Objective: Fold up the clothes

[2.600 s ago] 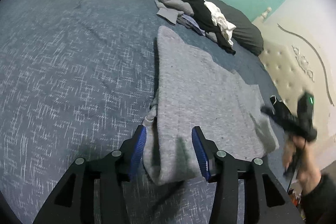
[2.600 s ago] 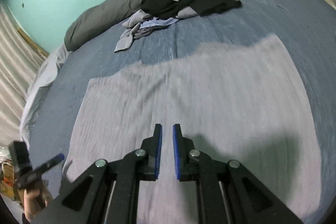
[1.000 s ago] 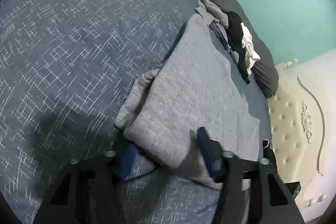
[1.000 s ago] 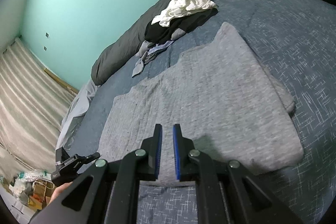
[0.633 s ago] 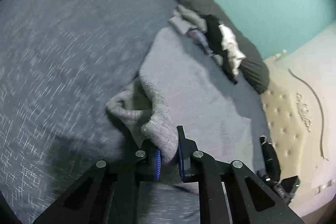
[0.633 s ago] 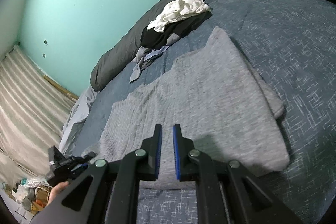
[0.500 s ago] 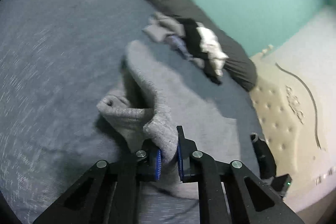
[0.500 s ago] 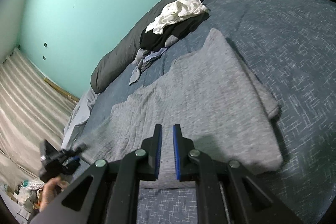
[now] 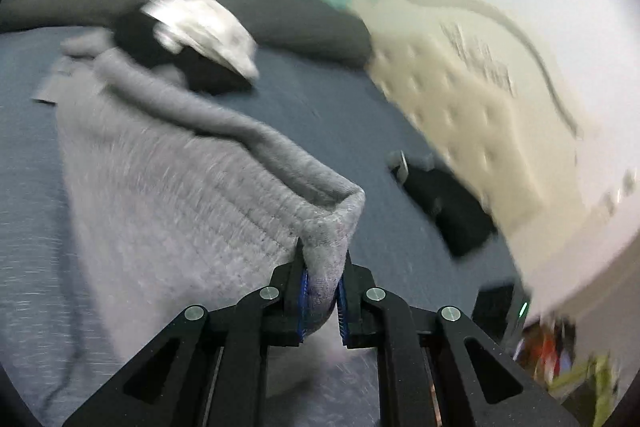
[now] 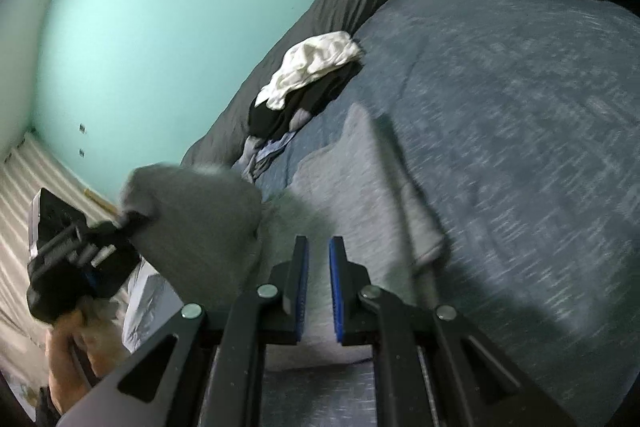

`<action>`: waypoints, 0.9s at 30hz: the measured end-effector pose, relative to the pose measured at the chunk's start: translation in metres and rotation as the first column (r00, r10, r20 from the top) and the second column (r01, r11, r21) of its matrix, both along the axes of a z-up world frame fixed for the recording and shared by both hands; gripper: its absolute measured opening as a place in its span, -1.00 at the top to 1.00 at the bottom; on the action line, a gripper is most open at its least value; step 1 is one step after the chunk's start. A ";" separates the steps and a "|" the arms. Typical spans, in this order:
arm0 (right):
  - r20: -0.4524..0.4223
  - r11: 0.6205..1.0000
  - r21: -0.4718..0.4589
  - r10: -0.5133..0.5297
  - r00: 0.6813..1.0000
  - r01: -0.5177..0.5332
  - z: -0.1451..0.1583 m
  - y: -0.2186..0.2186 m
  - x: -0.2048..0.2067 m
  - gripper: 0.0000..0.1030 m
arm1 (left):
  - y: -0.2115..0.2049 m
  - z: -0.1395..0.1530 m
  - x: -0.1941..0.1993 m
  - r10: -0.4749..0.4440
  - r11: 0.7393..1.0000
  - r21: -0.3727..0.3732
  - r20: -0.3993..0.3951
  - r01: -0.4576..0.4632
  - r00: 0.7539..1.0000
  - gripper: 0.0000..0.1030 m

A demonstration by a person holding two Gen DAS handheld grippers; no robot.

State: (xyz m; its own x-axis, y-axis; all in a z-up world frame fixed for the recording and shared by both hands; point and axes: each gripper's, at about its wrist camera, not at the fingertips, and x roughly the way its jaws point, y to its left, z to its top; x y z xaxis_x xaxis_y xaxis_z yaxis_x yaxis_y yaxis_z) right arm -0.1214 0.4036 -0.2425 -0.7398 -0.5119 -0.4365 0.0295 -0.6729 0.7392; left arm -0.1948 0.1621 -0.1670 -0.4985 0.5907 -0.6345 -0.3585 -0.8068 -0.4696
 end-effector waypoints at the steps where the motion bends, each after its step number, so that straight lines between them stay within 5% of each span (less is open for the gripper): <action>1: 0.003 1.000 -0.007 -0.008 1.000 0.008 -0.001 0.005 0.000 0.84 | 0.019 -0.015 0.000 -0.038 0.999 -0.037 0.025 0.039 0.999 0.77; 4: 0.013 0.999 -0.024 -0.022 1.000 0.023 -0.003 0.015 0.000 0.84 | 0.054 -0.052 0.001 -0.099 0.986 -0.126 0.096 0.111 0.990 0.77; 7: 0.022 0.999 -0.032 -0.015 1.000 0.016 -0.005 0.017 0.000 0.84 | 0.059 -0.061 0.005 -0.100 0.984 -0.135 0.122 0.117 0.987 0.75; 13: 0.020 0.997 -0.070 0.024 0.999 -0.023 -0.004 0.011 -0.004 0.72 | 0.018 -0.019 0.025 -0.063 0.993 -0.097 0.051 0.067 0.997 0.67; 16: 0.013 0.997 -0.069 0.038 0.999 -0.037 -0.002 0.006 -0.006 0.27 | -0.008 -0.008 0.029 -0.020 0.991 -0.133 0.016 0.022 1.000 0.64; 27: -0.018 0.996 0.018 0.091 0.996 -0.090 0.011 -0.013 -0.019 0.18 | -0.067 -0.049 0.039 0.099 0.977 -0.200 0.084 -0.081 0.992 0.64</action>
